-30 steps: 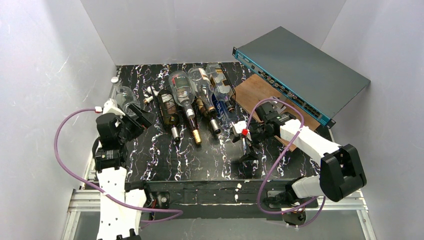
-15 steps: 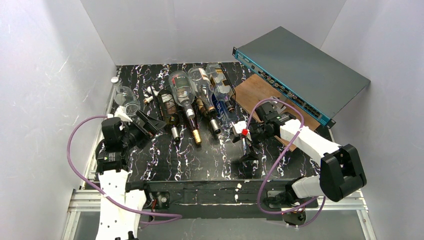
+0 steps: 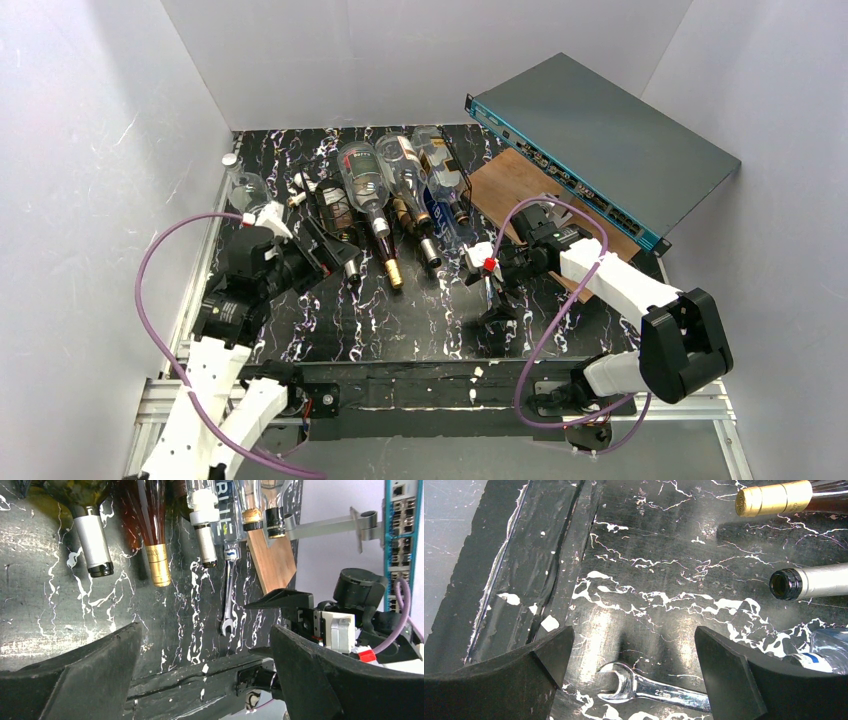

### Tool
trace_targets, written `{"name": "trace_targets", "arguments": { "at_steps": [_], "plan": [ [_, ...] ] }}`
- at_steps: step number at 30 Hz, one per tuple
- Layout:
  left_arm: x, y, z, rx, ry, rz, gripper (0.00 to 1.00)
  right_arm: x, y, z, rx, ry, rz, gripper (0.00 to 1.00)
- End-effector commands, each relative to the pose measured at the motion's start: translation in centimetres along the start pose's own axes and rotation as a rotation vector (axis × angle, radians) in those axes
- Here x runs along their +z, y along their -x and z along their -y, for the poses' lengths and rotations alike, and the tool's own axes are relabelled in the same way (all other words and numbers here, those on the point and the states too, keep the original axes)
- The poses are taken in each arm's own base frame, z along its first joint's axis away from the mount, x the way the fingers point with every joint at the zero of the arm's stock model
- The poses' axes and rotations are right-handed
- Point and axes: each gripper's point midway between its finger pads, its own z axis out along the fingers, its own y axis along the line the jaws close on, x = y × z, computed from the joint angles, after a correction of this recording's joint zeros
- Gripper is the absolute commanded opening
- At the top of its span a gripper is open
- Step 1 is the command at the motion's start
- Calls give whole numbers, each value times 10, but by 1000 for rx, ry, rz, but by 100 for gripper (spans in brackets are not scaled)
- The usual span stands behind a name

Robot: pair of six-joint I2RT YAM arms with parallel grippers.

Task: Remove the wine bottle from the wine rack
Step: Pick up the wine bottle from the wine rack.

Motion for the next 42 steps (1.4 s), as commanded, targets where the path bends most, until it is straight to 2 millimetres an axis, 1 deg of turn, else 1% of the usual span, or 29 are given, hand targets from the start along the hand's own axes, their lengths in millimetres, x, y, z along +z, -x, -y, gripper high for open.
{"name": "trace_targets", "arguments": {
  "at_steps": [1,6,8,9,10,13,15,18,21,24,26,28,31,39,42],
  "plan": [
    [8,10,5,32,80,39,98,-7,16,7,-46,-21,22,100],
    [23,13,12,108,189,89,98,-8,16,7,-48,-24,18,100],
    [27,14,18,167,246,112,98,-8,16,8,-49,-25,18,100],
    [30,15,19,202,282,119,98,-8,16,8,-49,-25,17,100],
    [32,16,25,222,312,129,98,-8,15,7,-48,-25,17,100],
    [40,20,28,264,444,163,98,-8,15,7,-49,-26,14,100],
    [48,22,33,292,497,178,98,-8,15,8,-48,-26,12,100],
    [67,25,40,339,542,190,98,-8,15,8,-52,-28,12,100],
    [79,33,45,380,577,220,98,-8,15,8,-51,-28,13,100],
    [92,42,52,419,588,255,98,-8,15,8,-54,-29,13,100],
    [102,44,56,430,577,270,98,-8,15,8,-54,-29,13,100],
    [111,45,56,426,564,286,98,-8,15,7,-53,-28,15,100],
    [124,44,50,413,539,292,98,-8,15,8,-56,-31,14,100],
    [145,51,49,424,473,295,98,-9,16,7,-59,-32,16,100],
    [147,56,42,417,479,297,98,-8,16,8,-61,-32,16,100]
  ]
}}
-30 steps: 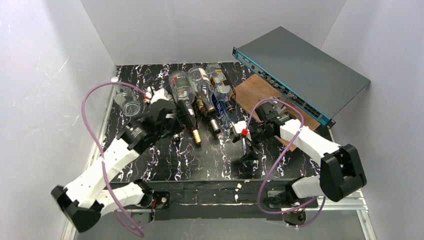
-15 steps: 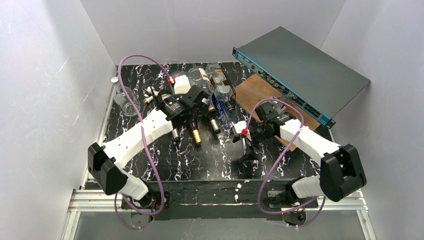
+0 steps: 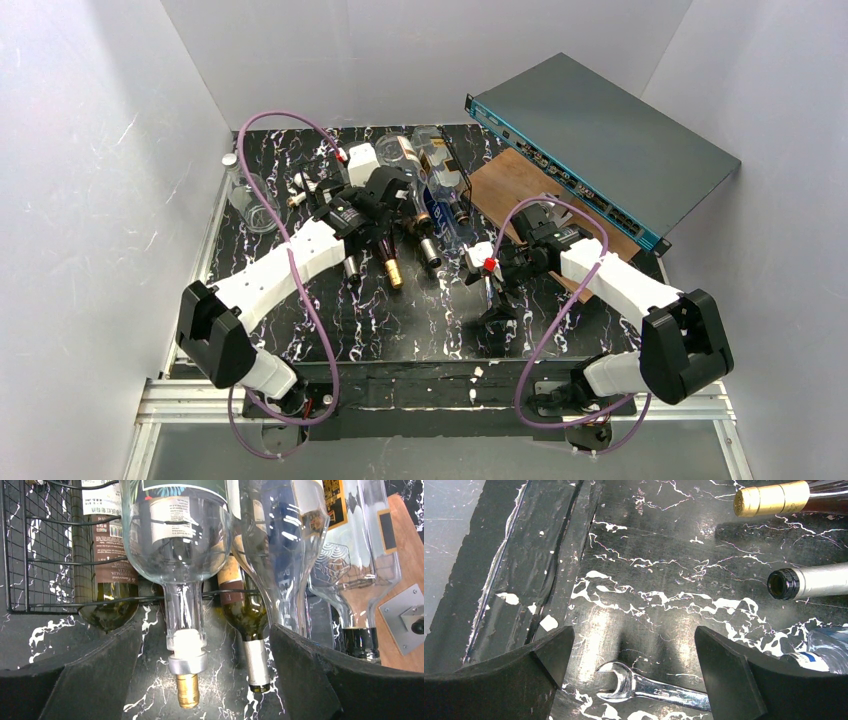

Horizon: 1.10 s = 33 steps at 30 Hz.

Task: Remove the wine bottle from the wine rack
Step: Pick up the wine bottle from the wine rack.

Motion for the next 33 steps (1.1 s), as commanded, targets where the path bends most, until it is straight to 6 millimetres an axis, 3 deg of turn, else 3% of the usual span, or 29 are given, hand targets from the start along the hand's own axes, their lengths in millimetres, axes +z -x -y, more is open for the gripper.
{"name": "trace_targets", "arguments": {
  "at_steps": [1,16,33],
  "plan": [
    [6,15,-4,-25,-6,42,98,-8,15,7,-56,-28,19,100],
    [33,-5,-15,-26,61,-35,85,-7,14,7,-54,-29,16,100],
    [52,-13,-19,-42,77,-67,70,-7,13,6,-54,-27,17,100]
  ]
}}
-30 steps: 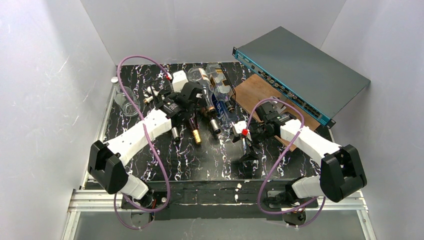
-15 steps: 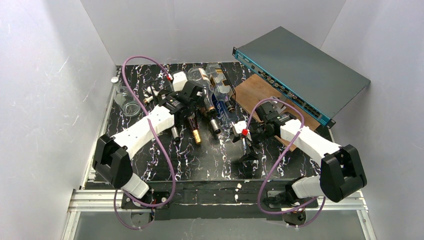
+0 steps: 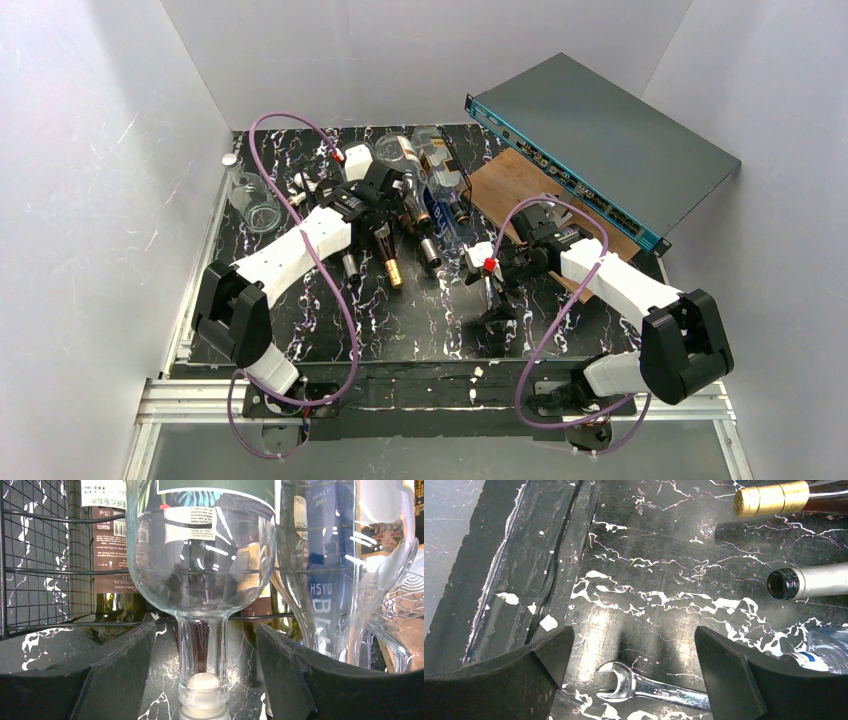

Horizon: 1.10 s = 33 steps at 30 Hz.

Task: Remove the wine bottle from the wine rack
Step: Pick up the wine bottle from the wine rack.

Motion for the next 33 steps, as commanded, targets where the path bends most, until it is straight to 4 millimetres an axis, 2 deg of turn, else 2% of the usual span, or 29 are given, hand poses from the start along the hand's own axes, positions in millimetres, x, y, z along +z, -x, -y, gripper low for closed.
{"name": "trace_targets", "arguments": {
  "at_steps": [1,23,33],
  "plan": [
    [3,5,-2,-23,6,16,70,-6,12,6,-51,-25,17,100],
    [20,0,3,24,23,-2,53,-6,11,6,-51,-25,15,100],
    [26,-2,3,45,37,-6,53,-6,10,6,-52,-23,13,100]
  ]
}}
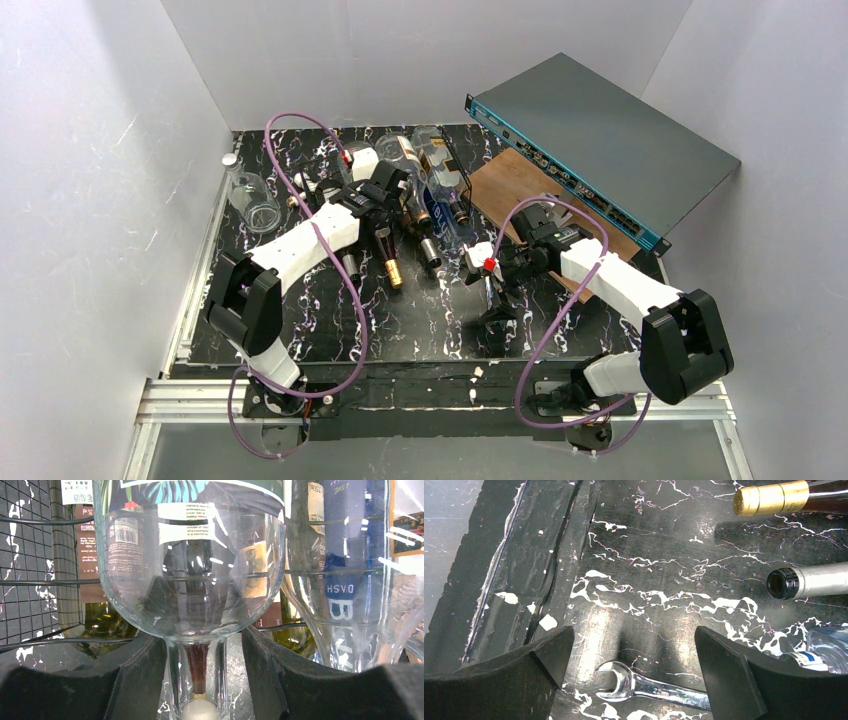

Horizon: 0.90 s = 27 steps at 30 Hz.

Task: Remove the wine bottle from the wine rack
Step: Pick up the wine bottle from the wine rack.

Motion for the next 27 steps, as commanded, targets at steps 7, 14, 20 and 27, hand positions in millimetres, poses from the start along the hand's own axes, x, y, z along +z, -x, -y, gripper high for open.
{"name": "trace_targets", "arguments": {
  "at_steps": [7,14,20,27],
  "plan": [
    [7,11,-1,30,23,34,49,-5,10,6,-50,-22,15,100],
    [9,12,-3,65,33,41,32,-6,10,6,-51,-22,14,100],
    [-1,18,-1,75,6,53,0,-6,10,6,-53,-23,13,100],
    [-30,48,1,122,-10,195,0,-6,10,6,-52,-23,12,100]
  ]
}}
